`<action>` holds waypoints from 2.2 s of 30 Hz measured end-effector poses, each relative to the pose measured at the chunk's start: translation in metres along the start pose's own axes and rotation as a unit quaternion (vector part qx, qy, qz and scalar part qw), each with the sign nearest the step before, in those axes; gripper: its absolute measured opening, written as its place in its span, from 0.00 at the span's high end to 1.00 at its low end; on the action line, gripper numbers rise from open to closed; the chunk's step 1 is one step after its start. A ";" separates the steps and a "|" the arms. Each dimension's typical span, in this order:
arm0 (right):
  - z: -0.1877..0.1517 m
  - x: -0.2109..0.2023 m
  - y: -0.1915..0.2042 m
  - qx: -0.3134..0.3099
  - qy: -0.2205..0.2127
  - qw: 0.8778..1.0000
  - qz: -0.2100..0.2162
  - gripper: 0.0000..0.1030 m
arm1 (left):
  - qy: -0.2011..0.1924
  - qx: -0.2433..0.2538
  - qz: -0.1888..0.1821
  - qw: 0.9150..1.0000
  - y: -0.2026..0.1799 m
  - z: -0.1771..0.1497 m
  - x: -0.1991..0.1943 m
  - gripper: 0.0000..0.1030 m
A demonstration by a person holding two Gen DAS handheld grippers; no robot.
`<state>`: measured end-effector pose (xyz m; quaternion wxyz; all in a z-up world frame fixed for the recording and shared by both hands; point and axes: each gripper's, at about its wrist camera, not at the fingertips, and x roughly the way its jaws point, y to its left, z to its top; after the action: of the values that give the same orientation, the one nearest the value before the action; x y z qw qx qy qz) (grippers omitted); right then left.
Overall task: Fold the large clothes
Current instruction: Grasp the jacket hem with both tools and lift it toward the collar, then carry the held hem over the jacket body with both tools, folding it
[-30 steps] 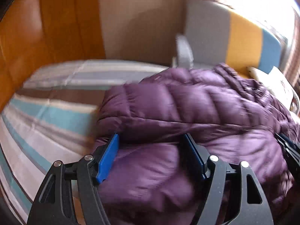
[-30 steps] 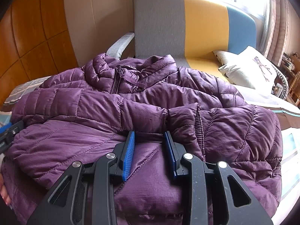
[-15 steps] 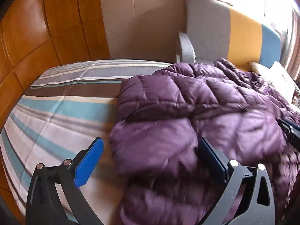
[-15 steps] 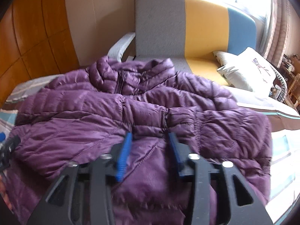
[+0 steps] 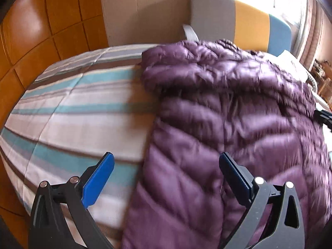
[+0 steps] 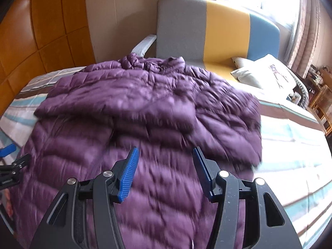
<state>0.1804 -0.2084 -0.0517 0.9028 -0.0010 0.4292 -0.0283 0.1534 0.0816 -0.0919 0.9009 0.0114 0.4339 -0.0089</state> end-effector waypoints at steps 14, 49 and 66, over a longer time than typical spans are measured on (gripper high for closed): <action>-0.092 -0.069 -0.046 0.039 0.015 0.999 0.009 0.47 | -0.013 -0.005 -0.033 0.999 0.028 -0.067 -0.047 0.16; -0.211 -0.124 -0.095 0.133 0.066 0.974 0.168 0.93 | 0.004 0.075 -0.132 0.988 0.020 -0.118 -0.103 0.92; -0.195 -0.203 -0.122 0.143 -0.044 0.959 0.243 0.95 | -0.098 0.060 -0.211 0.971 0.041 -0.112 -0.211 0.93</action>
<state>-0.1046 -0.3157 -0.0145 0.8912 0.2310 0.3678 0.1308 -0.0647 0.1274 0.0038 0.9146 -0.0275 0.3345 -0.2256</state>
